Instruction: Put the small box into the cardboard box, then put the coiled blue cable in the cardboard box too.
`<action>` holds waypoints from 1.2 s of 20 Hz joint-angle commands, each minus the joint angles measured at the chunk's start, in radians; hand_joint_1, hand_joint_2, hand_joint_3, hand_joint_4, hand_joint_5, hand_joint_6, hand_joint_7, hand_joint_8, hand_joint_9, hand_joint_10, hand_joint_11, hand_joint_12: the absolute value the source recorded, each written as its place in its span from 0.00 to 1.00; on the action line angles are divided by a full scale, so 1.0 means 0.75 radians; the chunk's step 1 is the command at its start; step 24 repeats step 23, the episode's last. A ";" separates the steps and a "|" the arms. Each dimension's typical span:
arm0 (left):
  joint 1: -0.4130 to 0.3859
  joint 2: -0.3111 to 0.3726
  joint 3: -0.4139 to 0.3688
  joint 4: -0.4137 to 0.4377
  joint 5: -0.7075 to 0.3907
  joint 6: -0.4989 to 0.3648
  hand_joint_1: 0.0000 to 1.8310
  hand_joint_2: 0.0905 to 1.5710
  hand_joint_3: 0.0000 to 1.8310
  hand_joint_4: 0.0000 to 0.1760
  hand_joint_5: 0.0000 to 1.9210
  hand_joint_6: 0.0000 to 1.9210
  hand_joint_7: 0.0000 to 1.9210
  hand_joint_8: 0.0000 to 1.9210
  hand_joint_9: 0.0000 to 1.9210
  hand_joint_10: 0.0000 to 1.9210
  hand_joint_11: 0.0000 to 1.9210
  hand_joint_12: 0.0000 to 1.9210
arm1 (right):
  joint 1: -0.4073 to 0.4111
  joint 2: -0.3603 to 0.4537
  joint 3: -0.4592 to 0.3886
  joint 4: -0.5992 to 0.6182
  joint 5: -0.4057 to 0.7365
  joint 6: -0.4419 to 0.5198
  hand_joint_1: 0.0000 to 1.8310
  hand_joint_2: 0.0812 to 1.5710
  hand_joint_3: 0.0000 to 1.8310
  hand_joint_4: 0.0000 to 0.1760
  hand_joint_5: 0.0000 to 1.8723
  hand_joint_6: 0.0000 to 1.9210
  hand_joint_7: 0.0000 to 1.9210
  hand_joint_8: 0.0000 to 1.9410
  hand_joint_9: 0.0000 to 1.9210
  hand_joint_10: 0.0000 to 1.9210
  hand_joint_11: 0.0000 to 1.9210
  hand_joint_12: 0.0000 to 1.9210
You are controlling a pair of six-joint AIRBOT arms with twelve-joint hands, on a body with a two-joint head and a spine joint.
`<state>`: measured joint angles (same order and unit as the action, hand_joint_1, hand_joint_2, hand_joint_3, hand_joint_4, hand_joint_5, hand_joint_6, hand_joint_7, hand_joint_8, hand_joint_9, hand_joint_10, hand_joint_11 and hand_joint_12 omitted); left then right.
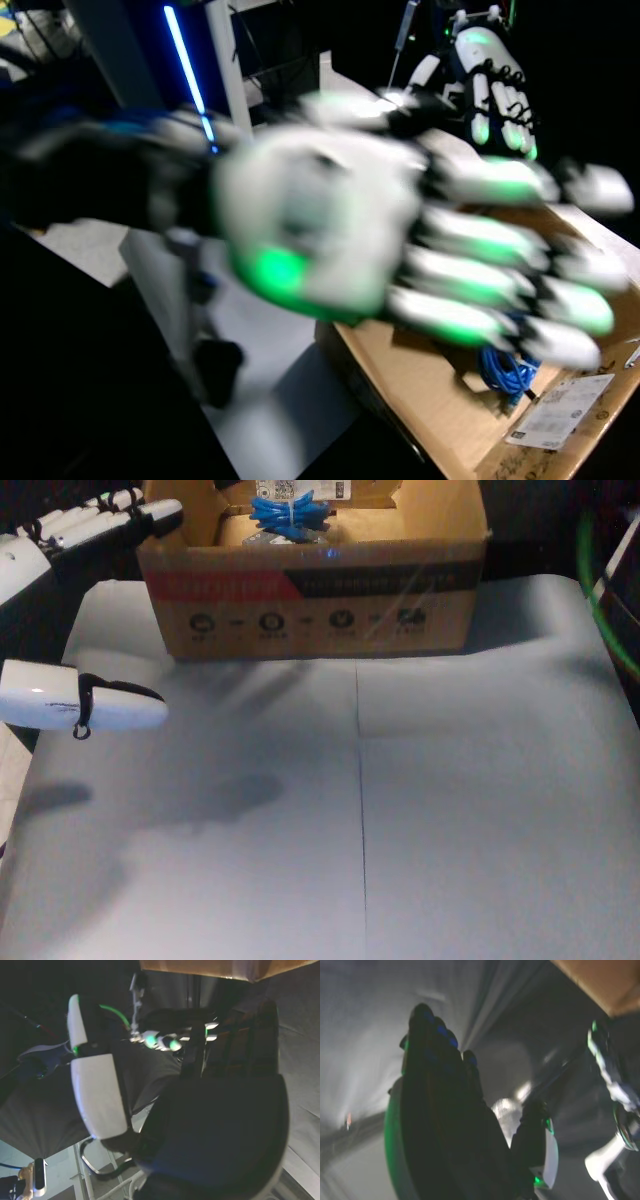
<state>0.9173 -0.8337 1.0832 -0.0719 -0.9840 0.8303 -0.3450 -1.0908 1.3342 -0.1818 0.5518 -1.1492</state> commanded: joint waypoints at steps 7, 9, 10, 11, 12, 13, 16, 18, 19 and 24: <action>0.125 0.116 -0.113 -0.117 -0.341 0.069 0.26 0.49 0.00 1.00 0.00 0.00 0.00 0.00 0.00 0.00 0.00 0.00 | -0.447 0.351 -0.387 0.136 0.666 0.006 0.12 0.60 0.00 1.00 0.00 0.00 0.00 0.00 0.00 0.00 0.00 0.00; 0.205 0.150 -0.154 -0.150 -0.400 0.093 0.17 0.50 0.00 1.00 0.00 0.00 0.00 0.00 0.00 0.00 0.00 0.00 | -0.552 0.400 -0.438 0.164 0.674 0.006 0.14 0.58 0.00 1.00 0.00 0.00 0.00 0.00 0.00 0.00 0.00 0.00; 0.255 0.167 -0.176 -0.168 -0.436 0.096 0.14 0.51 0.01 1.00 0.00 0.00 0.00 0.00 0.00 0.00 0.00 0.00 | -0.617 0.423 -0.463 0.204 0.686 0.006 0.18 0.56 0.00 1.00 0.01 0.00 0.00 0.00 0.00 0.00 0.00 0.00; 0.284 0.175 -0.192 -0.187 -0.459 0.111 0.11 0.51 0.01 1.00 0.00 0.00 0.00 0.00 0.00 0.00 0.00 0.00 | -0.666 0.433 -0.480 0.232 0.699 0.006 0.19 0.55 0.00 1.00 0.02 0.01 0.00 0.00 0.00 0.00 0.00 0.00; 0.318 0.182 -0.214 -0.212 -0.485 0.140 0.09 0.52 0.01 1.00 0.00 0.00 0.00 0.00 0.00 0.00 0.00 0.00 | -0.726 0.440 -0.498 0.259 0.726 0.006 0.20 0.55 0.00 1.00 0.03 0.01 0.00 0.00 0.00 0.00 0.00 0.00; 0.363 0.189 -0.238 -0.246 -0.515 0.165 0.06 0.53 0.01 1.00 0.00 0.00 0.00 0.00 0.00 0.00 0.00 0.00 | -0.806 0.447 -0.522 0.301 0.764 0.006 0.20 0.54 0.00 1.00 0.02 0.00 0.00 0.00 0.00 0.00 0.00 0.00; 0.438 0.190 -0.268 -0.296 -0.582 0.166 0.04 0.54 0.01 1.00 0.00 0.00 0.00 0.00 0.00 0.00 0.03 0.01 | -0.924 0.464 -0.567 0.386 0.842 0.006 0.16 0.57 0.00 1.00 0.02 0.00 0.00 0.00 0.00 0.00 0.00 0.00; 0.472 0.188 -0.281 -0.313 -0.603 0.166 0.04 0.54 0.00 1.00 0.00 0.00 0.00 0.00 0.00 0.00 0.03 0.01 | -0.942 0.470 -0.576 0.390 0.843 0.006 0.17 0.57 0.00 1.00 0.01 0.00 0.00 0.00 0.00 0.00 0.00 0.00; 0.477 0.187 -0.282 -0.316 -0.605 0.166 0.04 0.54 0.00 1.00 0.00 0.00 0.00 0.00 0.00 0.00 0.03 0.01 | -0.945 0.470 -0.577 0.390 0.843 0.006 0.19 0.56 0.00 1.00 0.02 0.00 0.00 0.00 0.00 0.00 0.00 0.00; 0.478 0.176 -0.283 -0.324 -0.605 0.166 0.04 0.54 0.00 1.00 0.00 0.00 0.00 0.00 0.00 0.00 0.03 0.02 | -0.946 0.472 -0.573 0.397 0.843 0.006 0.19 0.58 0.00 1.00 0.01 0.00 0.00 0.00 0.00 0.00 0.00 0.00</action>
